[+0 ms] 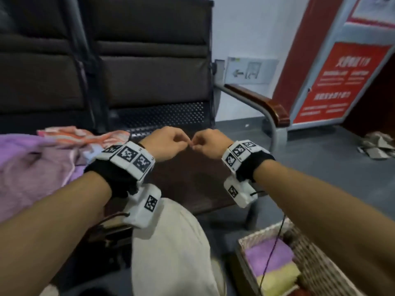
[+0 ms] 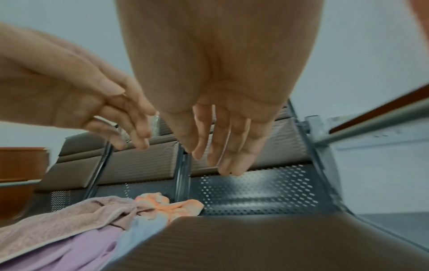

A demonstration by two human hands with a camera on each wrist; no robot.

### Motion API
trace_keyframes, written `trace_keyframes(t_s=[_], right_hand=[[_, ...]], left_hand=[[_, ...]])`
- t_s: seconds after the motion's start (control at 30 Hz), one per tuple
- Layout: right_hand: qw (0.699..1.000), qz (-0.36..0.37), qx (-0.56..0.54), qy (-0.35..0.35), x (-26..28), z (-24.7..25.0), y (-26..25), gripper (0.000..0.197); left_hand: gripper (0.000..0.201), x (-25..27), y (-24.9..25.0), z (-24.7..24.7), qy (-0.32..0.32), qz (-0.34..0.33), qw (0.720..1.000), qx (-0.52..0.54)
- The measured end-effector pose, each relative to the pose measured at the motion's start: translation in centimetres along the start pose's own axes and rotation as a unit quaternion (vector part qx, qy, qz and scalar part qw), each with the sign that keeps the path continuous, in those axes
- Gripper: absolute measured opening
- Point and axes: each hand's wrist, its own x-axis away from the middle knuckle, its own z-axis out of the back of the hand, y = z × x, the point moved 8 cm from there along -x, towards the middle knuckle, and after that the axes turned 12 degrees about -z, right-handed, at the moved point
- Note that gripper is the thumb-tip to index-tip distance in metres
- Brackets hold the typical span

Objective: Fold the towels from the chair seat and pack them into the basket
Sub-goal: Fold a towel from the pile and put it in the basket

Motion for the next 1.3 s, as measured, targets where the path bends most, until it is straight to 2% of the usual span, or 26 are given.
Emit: trace_keyframes(t_s=[0.1, 0.23, 0.33, 0.43, 0.53, 0.6, 0.67, 0.73, 0.83, 0.9, 0.97, 1.07, 1.17, 1.3], right_hand=[[0.998, 0.035, 0.039, -0.031, -3.7, -1.7, -7.1, 0.019], [0.988, 0.092, 0.095, -0.079, -7.4, -7.1, -15.6, 0.020], [0.979, 0.138, 0.104, -0.105, -9.3, -12.2, -21.2, 0.021], [0.975, 0.157, 0.075, -0.142, -10.6, -17.6, -25.2, 0.022], [0.969, 0.162, 0.029, -0.184, -10.8, -22.2, -27.7, 0.035], [0.960, 0.177, 0.009, -0.217, -10.3, -24.5, -28.8, 0.051], [0.957, 0.197, 0.011, -0.211, -10.2, -25.6, -29.3, 0.054], [0.962, 0.199, 0.000, -0.189, -10.5, -25.5, -29.2, 0.040], [0.961, 0.224, 0.018, -0.159, -10.4, -24.7, -29.2, 0.009], [0.960, 0.238, 0.009, -0.147, -10.1, -23.5, -29.3, 0.005], [0.961, 0.238, -0.049, -0.134, -9.8, -21.5, -28.9, 0.006], [0.951, 0.225, -0.154, -0.147, -8.7, -18.2, -26.9, 0.006], [0.953, 0.196, -0.197, -0.123, -7.9, -14.9, -23.4, 0.012], [0.926, 0.150, -0.342, -0.060, -7.5, -10.1, -18.0, 0.016]], left_hand=[[0.014, 3.8, -6.1, 4.9, 0.043, 0.048, 0.998, -0.002], [0.018, 10.6, -15.8, 8.8, 0.101, 0.123, 0.987, 0.001], [0.018, 15.6, -22.5, 9.5, 0.098, 0.190, 0.977, -0.014], [0.013, 19.4, -27.1, 9.9, 0.074, 0.234, 0.968, -0.047], [0.019, 22.0, -29.8, 11.9, 0.104, 0.255, 0.955, -0.109], [0.019, 22.6, -30.7, 12.4, 0.103, 0.258, 0.955, -0.107], [0.016, 22.5, -31.0, 11.5, 0.050, 0.261, 0.957, -0.111], [0.026, 22.2, -31.0, 10.5, 0.004, 0.263, 0.955, -0.137], [0.048, 21.3, -30.7, 9.8, -0.014, 0.254, 0.954, -0.157], [0.054, 20.9, -30.2, 9.3, -0.034, 0.248, 0.951, -0.180], [0.045, 20.2, -29.4, 8.7, -0.043, 0.236, 0.949, -0.204], [0.028, 18.7, -26.9, 8.7, 0.006, 0.191, 0.965, -0.179], [0.010, 16.5, -23.7, 9.0, 0.075, 0.137, 0.976, -0.149], [0.015, 13.8, -20.3, 9.0, 0.127, 0.110, 0.978, -0.127]])
